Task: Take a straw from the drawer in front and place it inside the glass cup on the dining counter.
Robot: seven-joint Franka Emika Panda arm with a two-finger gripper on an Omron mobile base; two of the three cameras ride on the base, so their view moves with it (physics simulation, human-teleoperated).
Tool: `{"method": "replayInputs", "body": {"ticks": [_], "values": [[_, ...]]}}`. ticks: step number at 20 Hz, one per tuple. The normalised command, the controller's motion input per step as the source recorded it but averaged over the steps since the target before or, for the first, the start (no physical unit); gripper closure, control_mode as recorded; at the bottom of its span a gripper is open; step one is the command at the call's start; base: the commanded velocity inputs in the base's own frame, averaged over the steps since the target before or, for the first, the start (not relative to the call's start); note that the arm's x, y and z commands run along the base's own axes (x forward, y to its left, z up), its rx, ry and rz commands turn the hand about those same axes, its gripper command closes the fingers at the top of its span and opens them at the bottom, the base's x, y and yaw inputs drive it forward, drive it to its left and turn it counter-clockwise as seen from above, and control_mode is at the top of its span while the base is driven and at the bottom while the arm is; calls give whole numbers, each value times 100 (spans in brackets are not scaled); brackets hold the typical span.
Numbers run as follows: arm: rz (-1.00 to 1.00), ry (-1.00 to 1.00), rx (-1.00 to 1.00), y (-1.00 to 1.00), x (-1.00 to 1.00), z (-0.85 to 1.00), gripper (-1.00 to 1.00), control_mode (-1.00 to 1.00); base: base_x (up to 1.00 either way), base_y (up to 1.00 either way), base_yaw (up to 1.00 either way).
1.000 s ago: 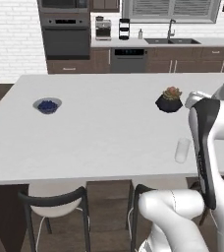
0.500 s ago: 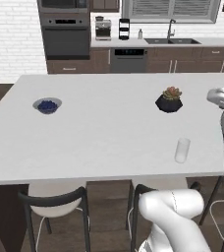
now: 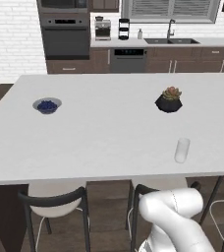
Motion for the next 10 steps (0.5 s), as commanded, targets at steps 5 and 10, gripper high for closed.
{"method": "replayInputs", "body": {"ticks": [5,10], "values": [[45,-30,0,0,33,7,100,-100,0,0,0],[45,-19,-5,0,30,-4,100,-100,0,0,0]]}}
